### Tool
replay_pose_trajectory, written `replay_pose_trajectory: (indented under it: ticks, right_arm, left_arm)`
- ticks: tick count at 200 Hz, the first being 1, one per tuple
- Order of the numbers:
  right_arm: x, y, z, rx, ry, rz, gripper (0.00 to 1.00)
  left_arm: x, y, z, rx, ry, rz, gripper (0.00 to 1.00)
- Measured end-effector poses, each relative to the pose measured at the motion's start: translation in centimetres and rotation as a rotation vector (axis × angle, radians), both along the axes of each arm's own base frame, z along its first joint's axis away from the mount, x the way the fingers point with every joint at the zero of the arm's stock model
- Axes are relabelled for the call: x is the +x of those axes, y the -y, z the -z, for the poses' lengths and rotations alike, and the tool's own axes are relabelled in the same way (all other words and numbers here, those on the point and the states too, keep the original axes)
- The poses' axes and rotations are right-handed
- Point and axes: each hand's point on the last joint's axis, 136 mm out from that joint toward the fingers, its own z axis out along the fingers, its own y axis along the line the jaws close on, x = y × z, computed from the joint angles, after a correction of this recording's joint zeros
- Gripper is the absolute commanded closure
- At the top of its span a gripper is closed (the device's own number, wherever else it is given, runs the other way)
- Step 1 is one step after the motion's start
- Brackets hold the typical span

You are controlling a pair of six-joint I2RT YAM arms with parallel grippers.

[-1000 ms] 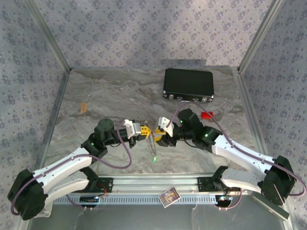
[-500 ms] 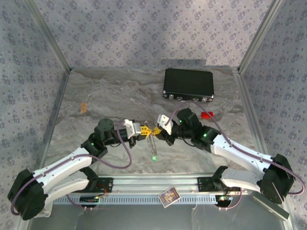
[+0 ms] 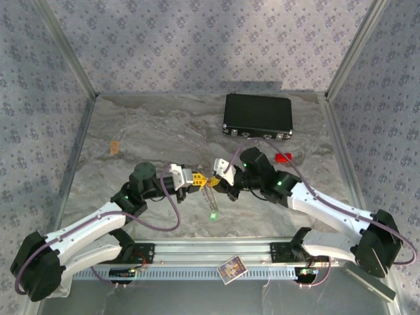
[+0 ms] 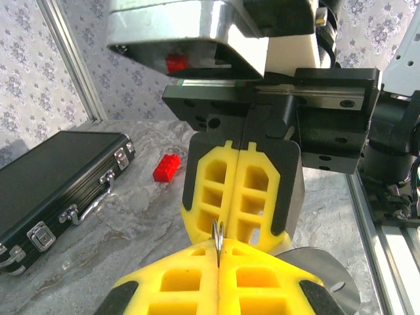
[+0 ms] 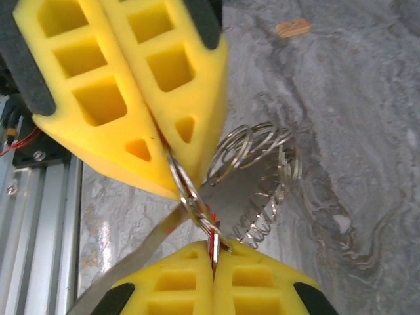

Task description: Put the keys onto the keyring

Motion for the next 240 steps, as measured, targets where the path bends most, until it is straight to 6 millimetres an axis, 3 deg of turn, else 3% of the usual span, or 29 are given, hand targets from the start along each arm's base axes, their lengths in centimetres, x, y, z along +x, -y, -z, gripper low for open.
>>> replay_pose_trajectory:
  ticks: [31, 72, 147, 199, 212, 240]
  right_arm:
    - [-1.3, -0.5, 1.1, -0.042, -0.046, -0.065, 1.00]
    - [-1.5, 0.1, 1.5, -0.068, -0.045, -0.068, 1.00]
    - [-1.1, 1.9, -2.5, -0.010, 0.097, -0.006, 1.00]
    - [-1.1, 2.1, -2.4, -0.036, 0.124, -0.004, 1.00]
    - [-1.1, 2.1, -2.7, -0.041, 0.131, -0.002, 1.00]
    - [-0.8, 2.2, -3.0, -0.049, 0.148, 0.012, 1.00]
  left_arm:
    - [-0.7, 0.2, 1.4, 0.058, 0.018, 0.027, 1.00]
    - [-0.9, 0.1, 2.0, 0.090, 0.045, 0.036, 1.00]
    - [-0.4, -0.2, 1.6, 0.104, 0.078, 0.002, 1.00]
    - [-0.5, -0.1, 1.7, 0.114, 0.076, 0.009, 1.00]
    - [-0.5, 0.0, 1.5, 0.113, 0.076, 0.008, 0.85]
    - [-0.3, 0.0, 1.3, 0.112, 0.074, 0.001, 0.65]
